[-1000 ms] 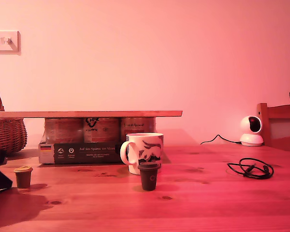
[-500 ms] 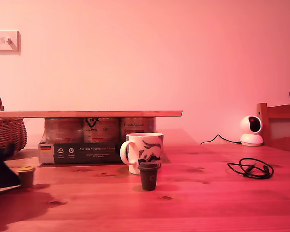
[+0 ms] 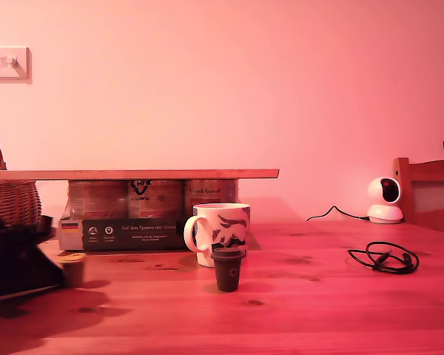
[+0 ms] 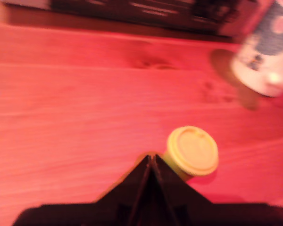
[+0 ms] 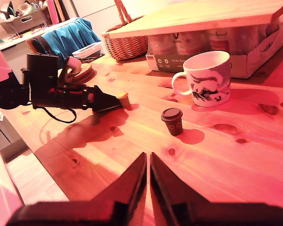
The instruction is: Slide the green coffee capsule to the right
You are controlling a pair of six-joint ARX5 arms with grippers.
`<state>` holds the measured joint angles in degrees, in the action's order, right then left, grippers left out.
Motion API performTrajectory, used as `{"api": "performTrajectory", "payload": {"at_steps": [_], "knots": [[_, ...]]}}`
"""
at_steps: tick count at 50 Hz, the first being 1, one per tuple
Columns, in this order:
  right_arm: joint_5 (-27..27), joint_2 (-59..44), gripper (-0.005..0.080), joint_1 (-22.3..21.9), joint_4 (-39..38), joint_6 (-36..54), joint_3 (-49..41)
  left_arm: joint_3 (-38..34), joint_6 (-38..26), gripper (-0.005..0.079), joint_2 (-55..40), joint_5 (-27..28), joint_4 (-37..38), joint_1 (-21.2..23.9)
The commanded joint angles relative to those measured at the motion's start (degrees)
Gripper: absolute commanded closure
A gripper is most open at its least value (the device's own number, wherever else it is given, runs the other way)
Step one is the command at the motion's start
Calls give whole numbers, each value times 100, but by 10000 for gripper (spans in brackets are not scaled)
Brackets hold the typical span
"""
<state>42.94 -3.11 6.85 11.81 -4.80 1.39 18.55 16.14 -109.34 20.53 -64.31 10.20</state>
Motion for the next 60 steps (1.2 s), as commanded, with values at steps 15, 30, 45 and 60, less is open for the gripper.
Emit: {"api": "performTrajectory", "payload": {"at_steps": [15,30,45,60], "knots": [[-2,2,765,15,7,13,24,83,98,763,-129,94,-2,275],[-2,2,765,15,7,15,24,330,44,763,-129,363,317,348],[-2,2,765,15,7,13,24,741,0,763,-129,824,949,413],[-2,2,765,15,7,15,24,859,-173,763,-129,1056,1379,649]]}}
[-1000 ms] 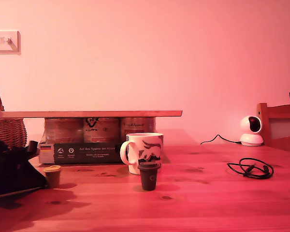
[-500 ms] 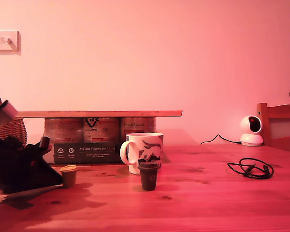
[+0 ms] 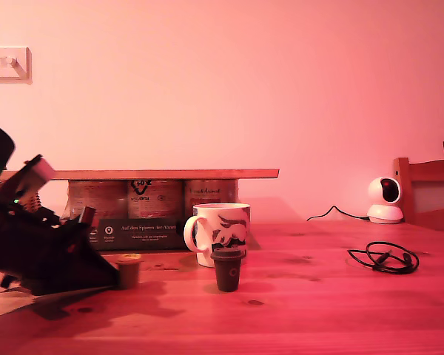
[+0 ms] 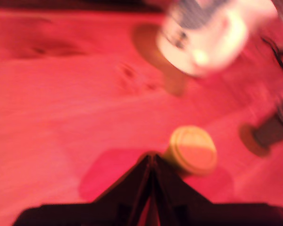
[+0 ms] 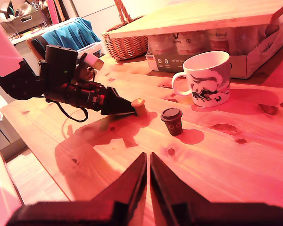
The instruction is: Slide the green coffee capsule to the right
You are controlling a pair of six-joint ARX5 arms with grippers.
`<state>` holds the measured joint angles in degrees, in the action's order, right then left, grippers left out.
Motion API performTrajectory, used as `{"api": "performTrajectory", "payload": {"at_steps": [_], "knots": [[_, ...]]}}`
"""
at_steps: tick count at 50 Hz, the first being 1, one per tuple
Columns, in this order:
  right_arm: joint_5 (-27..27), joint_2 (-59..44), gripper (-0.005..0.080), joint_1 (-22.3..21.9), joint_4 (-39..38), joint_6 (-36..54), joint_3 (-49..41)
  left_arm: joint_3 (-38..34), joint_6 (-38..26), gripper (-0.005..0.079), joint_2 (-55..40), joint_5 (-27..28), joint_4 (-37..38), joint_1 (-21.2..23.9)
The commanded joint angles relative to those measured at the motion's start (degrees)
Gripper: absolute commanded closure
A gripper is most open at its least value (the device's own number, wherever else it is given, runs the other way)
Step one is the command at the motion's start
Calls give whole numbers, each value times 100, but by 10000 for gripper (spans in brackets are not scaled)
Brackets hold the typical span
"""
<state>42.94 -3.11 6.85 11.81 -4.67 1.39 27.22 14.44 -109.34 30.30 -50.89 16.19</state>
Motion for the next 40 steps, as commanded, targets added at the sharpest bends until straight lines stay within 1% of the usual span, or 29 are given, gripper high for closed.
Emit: {"api": "performTrajectory", "payload": {"at_steps": [1,5,6,20,26,31,40], "knots": [[-2,2,765,15,7,2,24,-7,-2,763,-129,83,37,50],[0,2,765,15,7,0,24,7,-2,763,-129,144,37,61],[4,2,765,15,9,0,24,15,-157,763,-129,157,39,61],[46,2,765,15,20,-2,24,164,-157,764,-129,400,63,79],[46,2,765,15,20,-2,24,236,-162,763,-129,415,197,87],[42,2,765,15,17,0,24,282,-162,763,-129,566,293,87],[42,2,765,15,15,0,24,291,-210,763,-127,573,319,59]]}}
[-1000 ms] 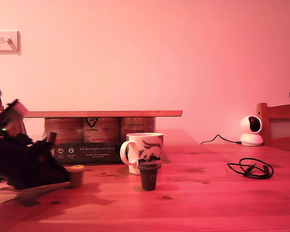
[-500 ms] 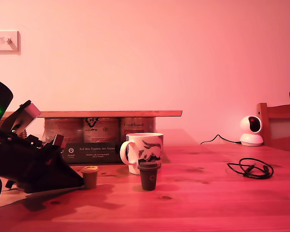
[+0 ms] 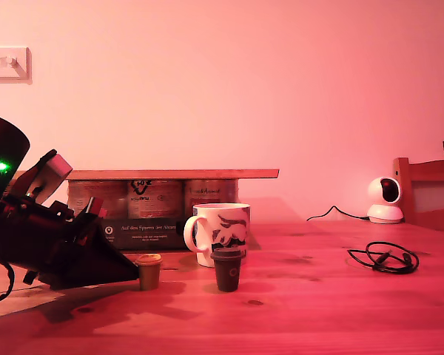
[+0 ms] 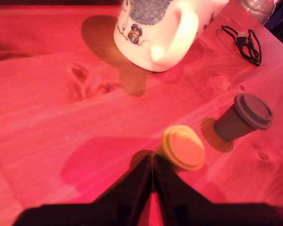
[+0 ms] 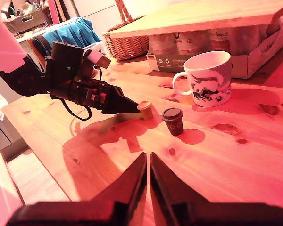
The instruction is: Slide the green coffee capsule to the right
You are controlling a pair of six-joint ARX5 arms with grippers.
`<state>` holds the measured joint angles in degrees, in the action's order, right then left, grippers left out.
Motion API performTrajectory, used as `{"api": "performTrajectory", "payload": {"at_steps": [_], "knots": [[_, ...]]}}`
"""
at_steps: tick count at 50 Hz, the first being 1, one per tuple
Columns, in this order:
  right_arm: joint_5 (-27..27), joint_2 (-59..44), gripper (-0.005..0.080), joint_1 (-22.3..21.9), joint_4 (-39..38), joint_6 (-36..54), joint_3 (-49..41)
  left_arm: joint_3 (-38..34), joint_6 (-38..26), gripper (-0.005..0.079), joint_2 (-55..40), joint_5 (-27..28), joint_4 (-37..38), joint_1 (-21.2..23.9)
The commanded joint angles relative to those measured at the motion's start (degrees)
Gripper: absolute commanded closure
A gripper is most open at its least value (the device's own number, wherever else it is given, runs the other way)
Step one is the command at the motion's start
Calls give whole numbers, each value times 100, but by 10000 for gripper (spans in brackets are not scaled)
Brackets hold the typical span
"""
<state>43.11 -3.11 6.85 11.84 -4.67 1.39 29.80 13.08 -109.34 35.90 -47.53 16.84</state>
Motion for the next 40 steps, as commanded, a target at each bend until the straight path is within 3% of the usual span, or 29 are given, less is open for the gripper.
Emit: {"api": "performTrajectory", "payload": {"at_steps": [1,25,40], "knots": [[24,2,765,15,15,0,24,33,-74,763,-127,15,-13,-26],[-81,2,765,15,26,0,24,28,-155,763,398,-68,66,-920],[-540,2,765,15,50,2,24,28,-175,763,1692,-1725,986,-990]]}}
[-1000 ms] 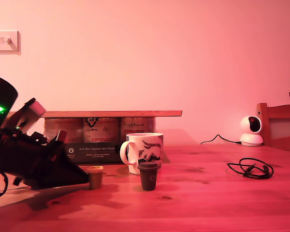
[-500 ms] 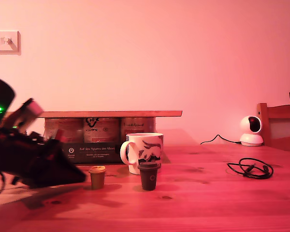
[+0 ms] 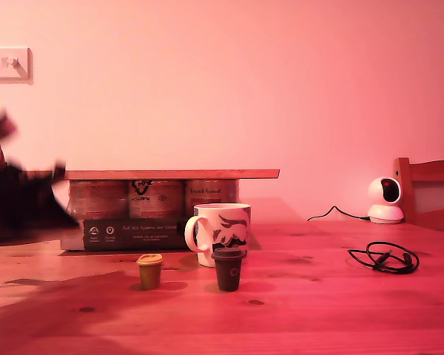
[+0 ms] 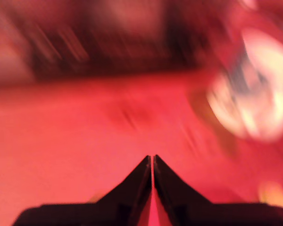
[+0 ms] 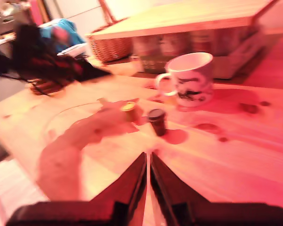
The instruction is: Slide the green coffee capsule to the right
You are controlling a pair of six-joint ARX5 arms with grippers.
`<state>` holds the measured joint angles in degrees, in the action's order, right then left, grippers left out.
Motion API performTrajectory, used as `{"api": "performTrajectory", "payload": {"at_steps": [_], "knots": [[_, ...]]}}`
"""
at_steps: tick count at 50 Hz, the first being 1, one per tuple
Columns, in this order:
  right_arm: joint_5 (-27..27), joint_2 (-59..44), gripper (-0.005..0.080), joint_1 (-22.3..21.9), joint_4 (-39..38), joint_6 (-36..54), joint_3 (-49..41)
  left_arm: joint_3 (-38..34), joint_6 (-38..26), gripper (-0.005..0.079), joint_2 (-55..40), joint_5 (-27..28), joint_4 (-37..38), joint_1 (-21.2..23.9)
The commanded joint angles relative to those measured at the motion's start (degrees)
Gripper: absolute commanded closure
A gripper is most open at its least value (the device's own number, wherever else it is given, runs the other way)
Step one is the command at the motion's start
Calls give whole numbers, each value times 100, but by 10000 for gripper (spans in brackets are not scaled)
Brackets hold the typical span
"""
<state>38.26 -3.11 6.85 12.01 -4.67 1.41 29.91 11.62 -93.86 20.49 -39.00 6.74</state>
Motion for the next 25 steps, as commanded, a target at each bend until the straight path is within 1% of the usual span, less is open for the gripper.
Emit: {"api": "performTrajectory", "payload": {"at_steps": [1,4,10,18,25], "knots": [[-81,2,765,15,33,2,22,17,-28,763,251,-280,240,26],[-168,2,765,15,35,9,22,17,-28,763,588,-518,564,39],[-361,2,765,15,33,24,22,17,-142,763,1237,-793,1276,39],[-627,2,765,15,31,28,22,2,-243,763,1969,-1012,2079,42],[-898,2,765,15,26,72,22,-76,-260,763,2461,-1130,2555,61]]}}
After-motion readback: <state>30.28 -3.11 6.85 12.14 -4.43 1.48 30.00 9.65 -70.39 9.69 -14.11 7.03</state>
